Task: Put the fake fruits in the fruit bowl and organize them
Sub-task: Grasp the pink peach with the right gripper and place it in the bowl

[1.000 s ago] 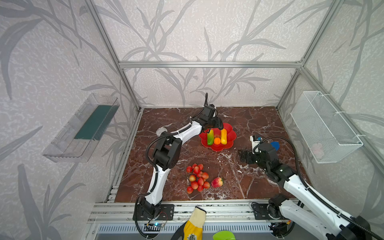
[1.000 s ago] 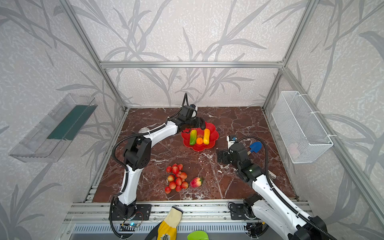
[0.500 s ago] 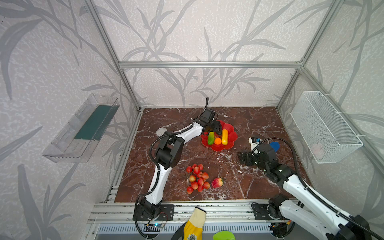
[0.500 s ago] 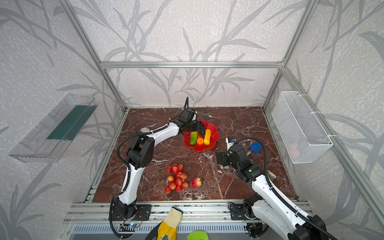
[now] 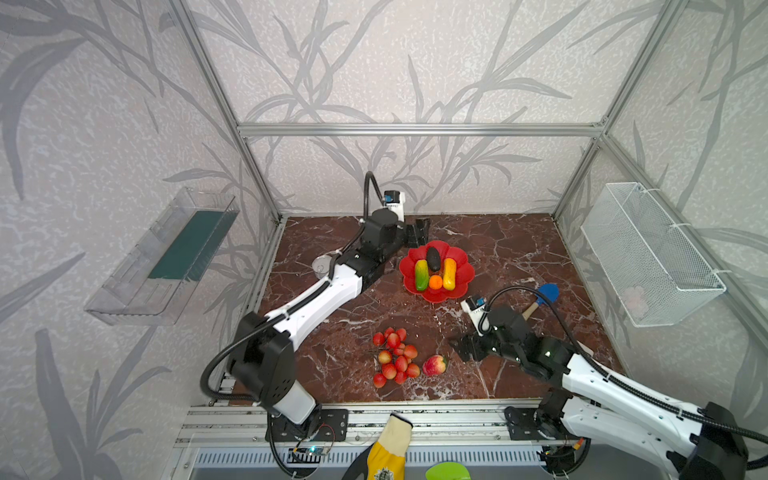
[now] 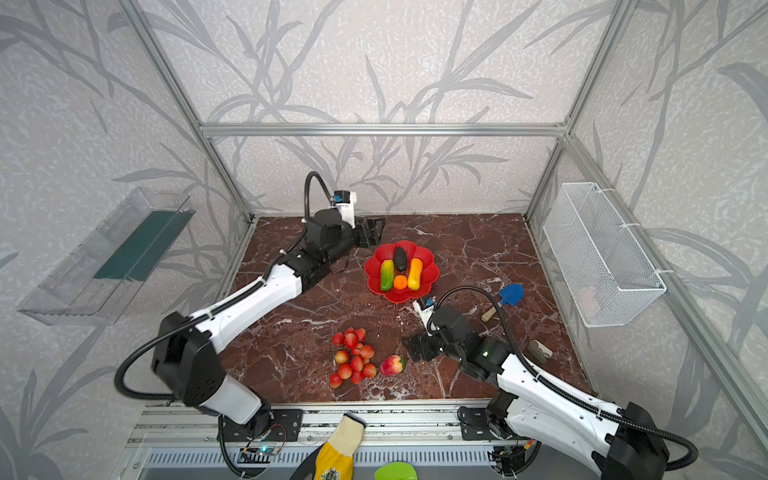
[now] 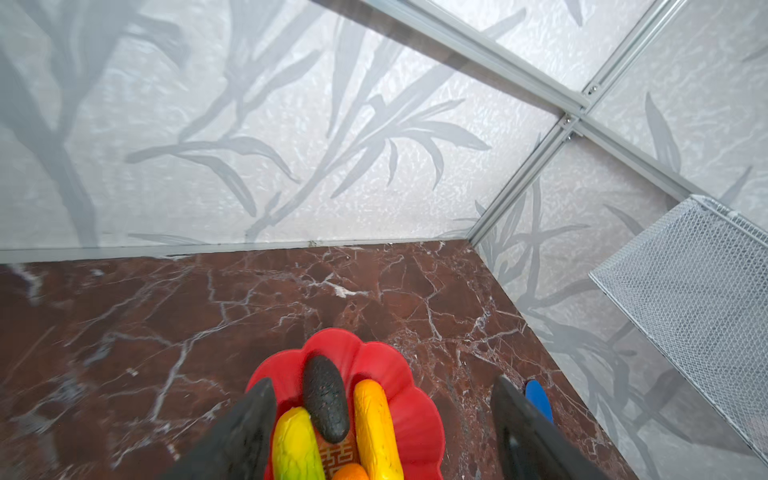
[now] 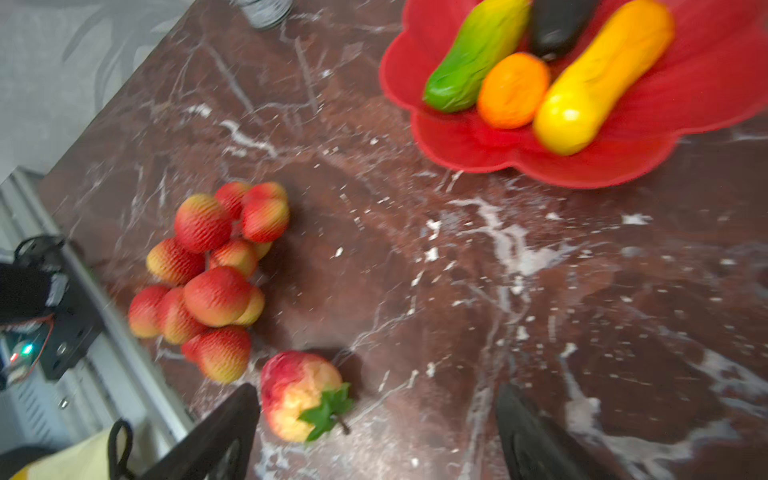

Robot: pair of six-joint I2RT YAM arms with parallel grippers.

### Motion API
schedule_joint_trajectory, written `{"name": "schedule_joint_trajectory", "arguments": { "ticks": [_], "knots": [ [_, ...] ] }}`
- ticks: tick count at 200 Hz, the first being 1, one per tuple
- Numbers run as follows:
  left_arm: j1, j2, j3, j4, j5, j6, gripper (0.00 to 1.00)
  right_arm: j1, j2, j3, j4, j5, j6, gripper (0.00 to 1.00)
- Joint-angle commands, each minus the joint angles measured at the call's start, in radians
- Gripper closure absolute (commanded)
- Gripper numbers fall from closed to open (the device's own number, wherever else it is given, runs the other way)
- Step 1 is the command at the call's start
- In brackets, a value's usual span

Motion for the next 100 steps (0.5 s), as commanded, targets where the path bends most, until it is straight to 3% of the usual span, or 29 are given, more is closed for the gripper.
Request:
{"name": "schedule_joint_trajectory", "arguments": {
  "ticks": [1,37,100],
  "knots": [
    [0.01,-0.08,-0.178,0.122,-0.167,0.012,0.16,0.106,0.045,-0.03,0.012,0.04,0.077,0.11],
    [0.043,-0.23,-0.391,0.082,-0.244,-0.038,0.14,0.207,0.176,-0.041,0.091,0.052,0.131,0.12],
    [0.092,-0.422,-0.586,-0.005,-0.311,-0.119,0.12,0.231,0.385,0.002,0.145,0.077,0.116,0.15]
  ]
}}
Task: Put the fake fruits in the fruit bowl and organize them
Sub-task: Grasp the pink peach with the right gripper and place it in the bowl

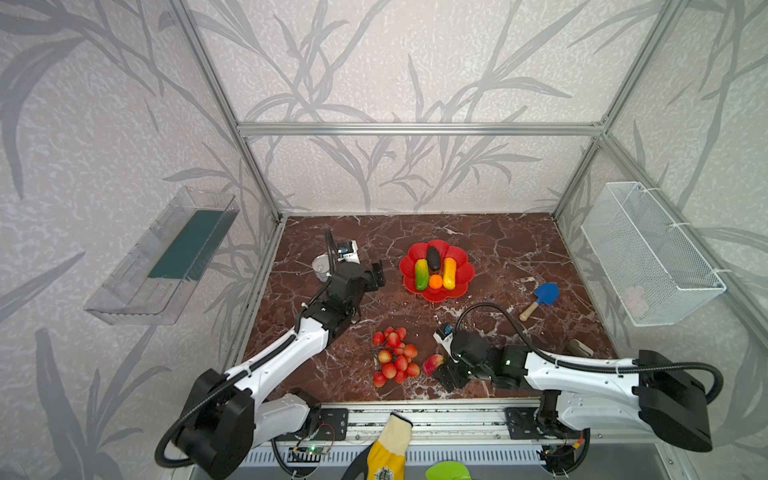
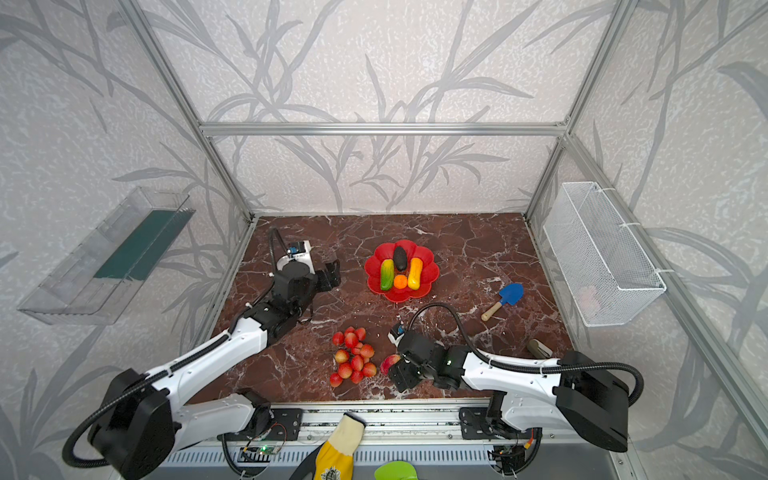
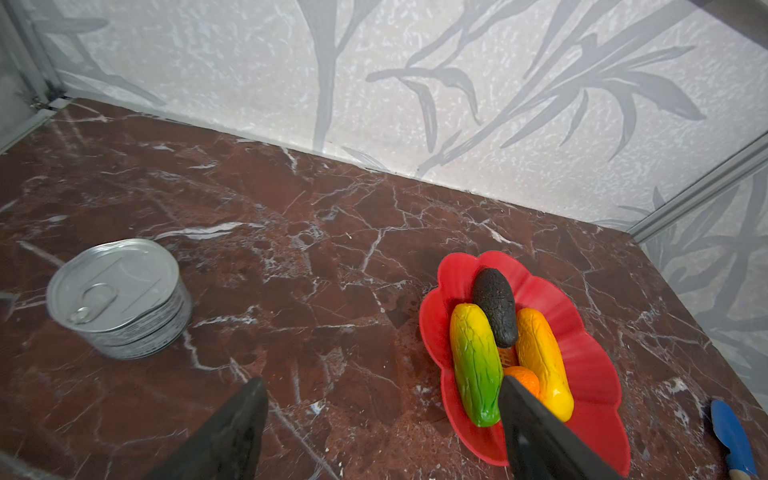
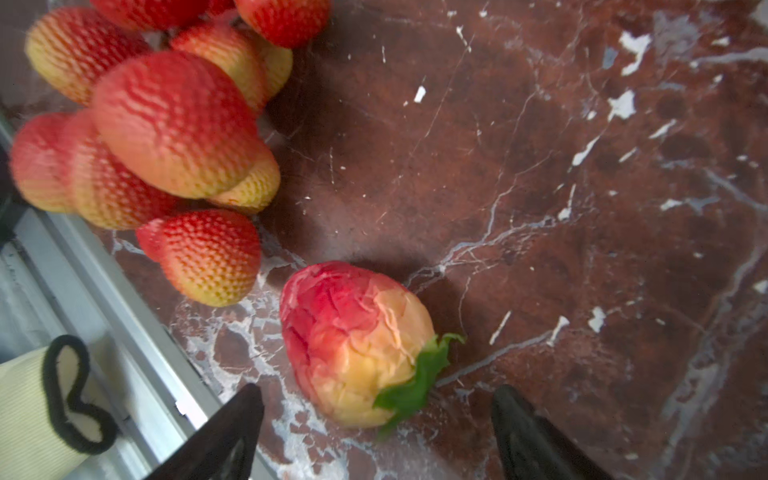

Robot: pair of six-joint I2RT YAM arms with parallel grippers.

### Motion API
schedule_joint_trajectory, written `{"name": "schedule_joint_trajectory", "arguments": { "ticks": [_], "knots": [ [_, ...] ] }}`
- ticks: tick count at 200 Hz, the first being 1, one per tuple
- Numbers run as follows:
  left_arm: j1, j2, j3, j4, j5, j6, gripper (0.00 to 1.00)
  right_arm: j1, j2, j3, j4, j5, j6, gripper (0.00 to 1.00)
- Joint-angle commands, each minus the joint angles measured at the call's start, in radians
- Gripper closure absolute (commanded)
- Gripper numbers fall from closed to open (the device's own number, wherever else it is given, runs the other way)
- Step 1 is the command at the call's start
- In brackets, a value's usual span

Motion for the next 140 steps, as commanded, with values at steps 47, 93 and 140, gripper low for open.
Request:
{"name": "schedule_joint_trajectory", "arguments": {
  "ticks": [47,93,140],
  "knots": [
    [0.03,-0.088,-0.064,-0.02,-0.055,-0.069,0.12,0.013,0.106,0.044,0.071,0.056,0.006,0.2],
    [0.034,-0.095,-0.083,-0.034,-0.042,-0.081,0.12,0.013,0.158,0.08,0.106,0.05,0.003,0.17],
    [0.039,-0.128,-0.09,-0.061,-0.047,-0.075,0.12,0.014,0.226,0.109,0.126,0.039,0.001,0.32]
  ]
}}
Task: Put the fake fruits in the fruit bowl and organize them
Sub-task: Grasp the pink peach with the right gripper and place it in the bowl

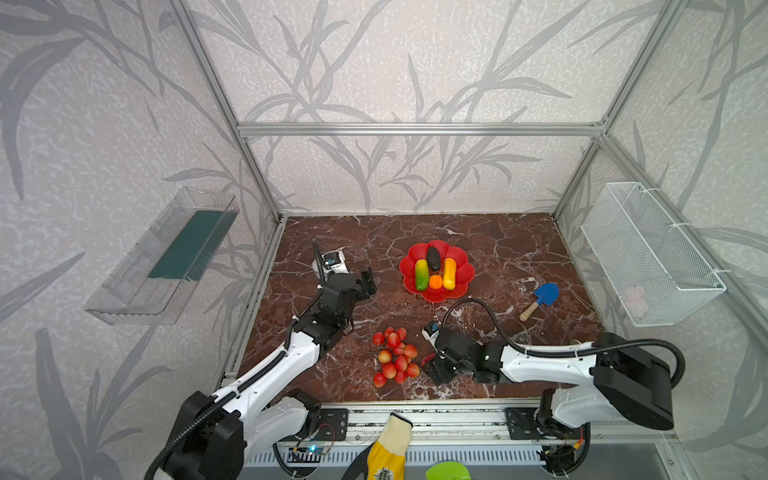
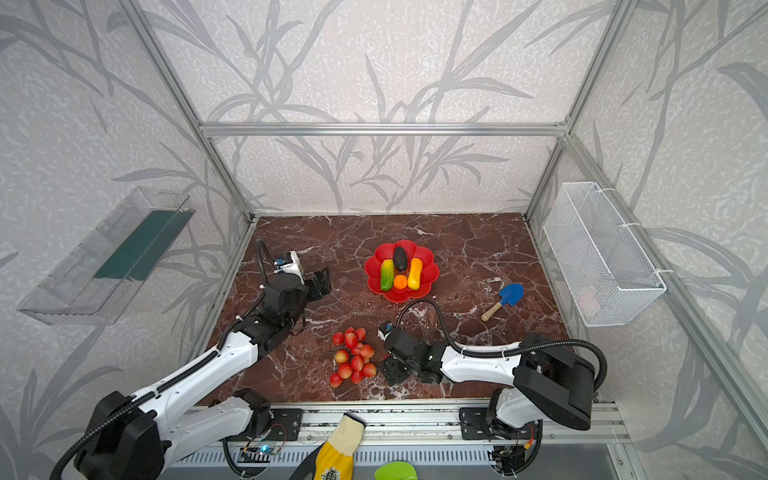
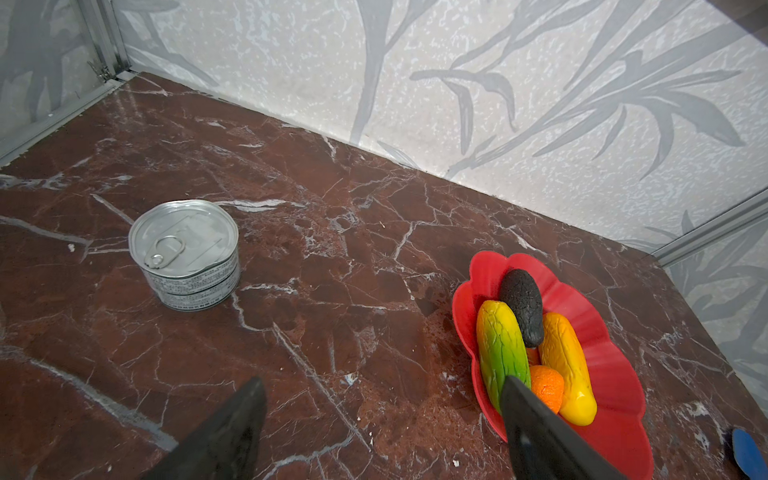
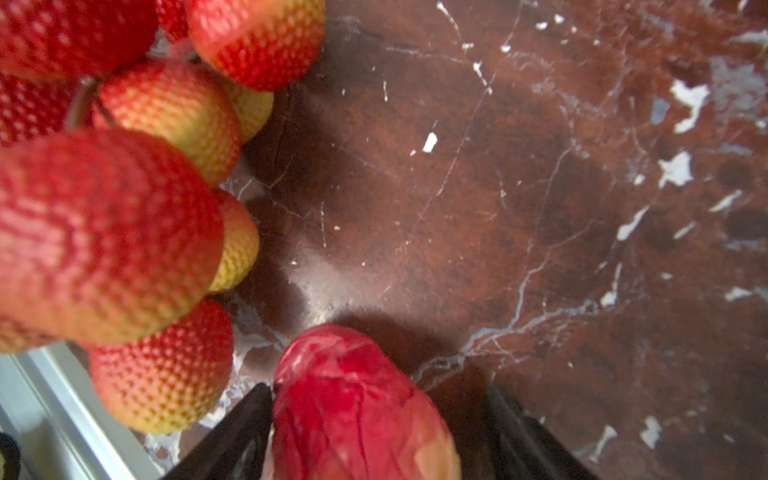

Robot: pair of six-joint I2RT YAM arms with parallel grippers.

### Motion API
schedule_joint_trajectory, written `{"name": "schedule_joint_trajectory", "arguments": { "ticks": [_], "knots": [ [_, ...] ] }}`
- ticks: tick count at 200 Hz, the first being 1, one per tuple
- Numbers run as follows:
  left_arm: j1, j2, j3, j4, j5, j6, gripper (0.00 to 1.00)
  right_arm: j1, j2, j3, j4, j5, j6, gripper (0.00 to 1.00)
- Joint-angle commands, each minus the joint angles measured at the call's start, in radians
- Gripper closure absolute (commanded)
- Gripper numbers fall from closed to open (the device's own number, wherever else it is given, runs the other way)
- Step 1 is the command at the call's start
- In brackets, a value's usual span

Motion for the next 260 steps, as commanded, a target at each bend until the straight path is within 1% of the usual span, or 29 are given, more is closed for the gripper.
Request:
{"name": "schedule_joint_trajectory", "arguments": {
  "ticks": [1,20,30,43,60,77,89,92,102,120,142,170,182,202,214,226,244,260],
  "knots": [
    [0.008,-0.04,-0.006,-0.025,-0.019,-0.015,0.12,0.008,0.023,0.028,0.003,0.002,0.003,0.34],
    [0.009,-0.057,-0.019,-0.03,-0.022,-0.006,0.12,0.006,-0.004,0.009,0.003,0.02,0.009,0.48],
    [0.011,-0.064,-0.027,-0.035,-0.027,-0.008,0.12,0.007,-0.033,0.003,-0.017,0.042,0.009,0.53],
    [0.011,-0.074,-0.033,-0.052,-0.021,-0.019,0.12,0.006,-0.087,0.008,-0.069,0.079,0.005,0.56],
    [0.012,-0.084,-0.041,-0.079,0.001,-0.027,0.12,0.004,-0.18,0.008,-0.121,0.164,-0.005,0.58],
    [0.013,-0.093,-0.046,-0.139,0.009,-0.05,0.12,-0.023,-0.265,0.016,-0.121,0.238,-0.06,0.58],
    [0.015,-0.105,-0.046,-0.2,0.027,-0.075,0.12,-0.066,-0.298,0.044,-0.114,0.245,-0.101,0.58],
    [0.014,-0.11,-0.046,-0.216,0.032,-0.079,0.12,-0.105,-0.301,0.053,-0.111,0.242,-0.11,0.58],
    [0.014,-0.125,-0.05,-0.261,0.056,-0.095,0.12,-0.166,-0.3,0.08,-0.086,0.223,-0.142,0.58],
    [0.014,-0.164,-0.069,-0.338,0.079,-0.135,0.13,-0.28,-0.242,0.13,-0.019,0.164,-0.183,0.58],
    [0.014,-0.227,-0.086,-0.44,0.106,-0.184,0.14,-0.391,-0.1,0.233,0.007,0.088,-0.221,0.58],
    [0.014,-0.314,-0.131,-0.525,0.165,-0.235,0.16,-0.453,0.074,0.338,0.034,0.066,-0.272,0.58],
    [0.014,-0.344,-0.148,-0.562,0.194,-0.27,0.17,-0.479,0.135,0.373,0.033,0.064,-0.266,0.58],
    [0.014,-0.386,-0.186,-0.586,0.272,-0.326,0.21,-0.522,0.209,0.404,0.063,0.038,-0.247,0.58],
    [0.014,-0.405,-0.219,-0.581,0.315,-0.372,0.23,-0.531,0.237,0.422,0.072,0.047,-0.242,0.56],
    [0.014,-0.423,-0.258,-0.567,0.358,-0.432,0.25,-0.538,0.257,0.439,0.073,0.045,-0.231,0.5],
    [0.013,-0.44,-0.341,-0.48,0.453,-0.54,0.28,-0.538,0.267,0.455,0.066,0.034,-0.229,0.35],
    [0.011,-0.453,-0.392,-0.448,0.498,-0.596,0.29,-0.538,0.257,0.454,0.072,0.044,-0.238,0.21]
  ]
}}
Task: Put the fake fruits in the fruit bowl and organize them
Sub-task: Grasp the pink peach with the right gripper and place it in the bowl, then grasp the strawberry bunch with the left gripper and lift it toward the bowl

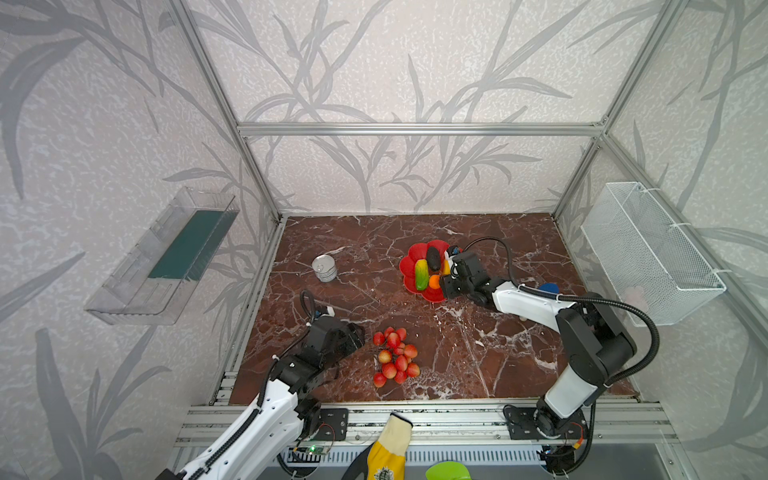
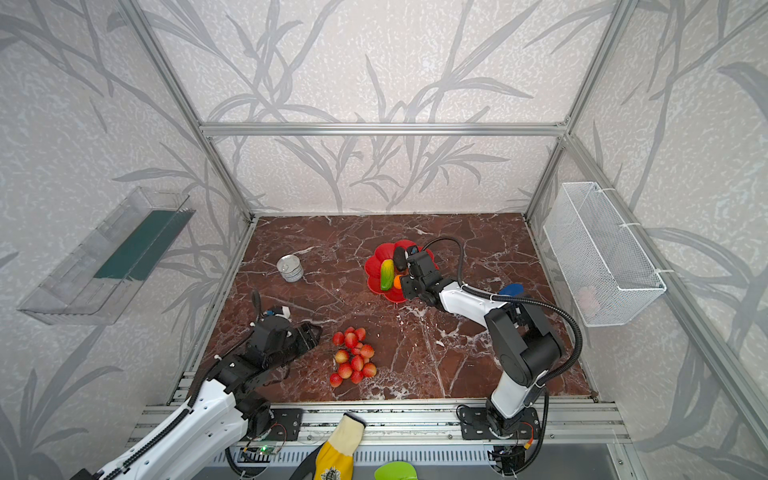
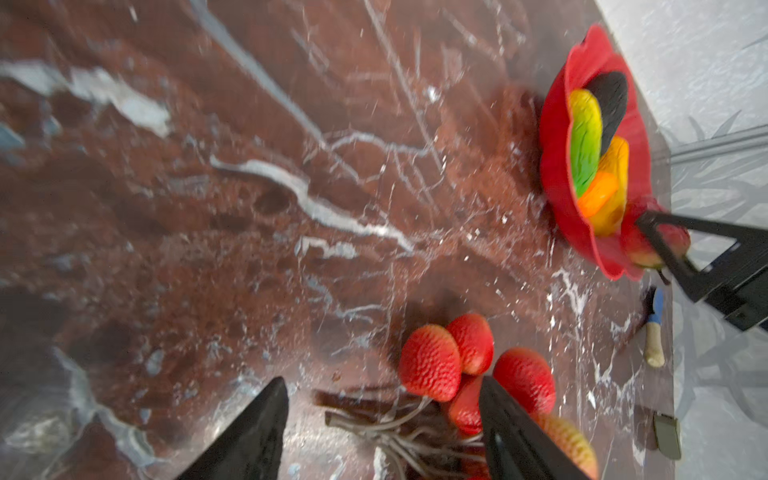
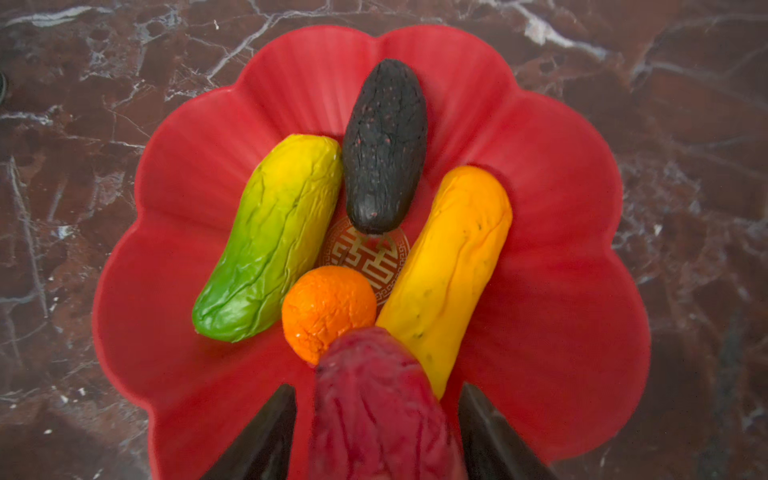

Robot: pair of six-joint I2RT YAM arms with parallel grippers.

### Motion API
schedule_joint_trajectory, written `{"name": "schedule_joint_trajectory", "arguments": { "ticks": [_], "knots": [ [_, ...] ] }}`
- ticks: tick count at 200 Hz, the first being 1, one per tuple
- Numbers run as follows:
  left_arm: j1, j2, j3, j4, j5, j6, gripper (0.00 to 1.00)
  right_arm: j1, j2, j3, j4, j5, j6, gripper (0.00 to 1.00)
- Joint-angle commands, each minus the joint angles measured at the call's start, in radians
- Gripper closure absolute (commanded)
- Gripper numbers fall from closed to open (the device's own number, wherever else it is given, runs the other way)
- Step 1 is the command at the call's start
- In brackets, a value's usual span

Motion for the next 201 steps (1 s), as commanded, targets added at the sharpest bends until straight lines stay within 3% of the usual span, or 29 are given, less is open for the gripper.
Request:
{"name": "schedule_joint_trajectory", "arguments": {
  "ticks": [1,22,56,92,133,201],
  "knots": [
    [0.0,-0.02,-0.061,0.044,0.118,-0.157,0.29,0.003,-0.011,0.035,0.03,-0.007,-0.004,0.2],
    [-0.005,-0.023,-0.073,0.039,0.132,-0.182,0.31,-0.001,-0.06,0.007,0.05,0.003,0.006,0.13],
    [-0.014,-0.004,-0.096,0.12,0.133,-0.219,0.32,-0.001,-0.172,-0.068,0.094,-0.009,0.023,0.11],
    [-0.037,0.1,-0.111,0.254,0.146,-0.257,0.36,-0.001,-0.276,-0.131,0.075,0.001,0.03,0.1],
    [-0.125,0.239,-0.091,0.37,0.112,-0.287,0.39,0.0,-0.373,-0.19,0.059,0.016,0.037,0.08],
    [-0.179,0.451,-0.053,0.623,0.067,-0.324,0.58,-0.001,-0.463,-0.26,0.042,0.028,0.056,0.08]
  ]
}}
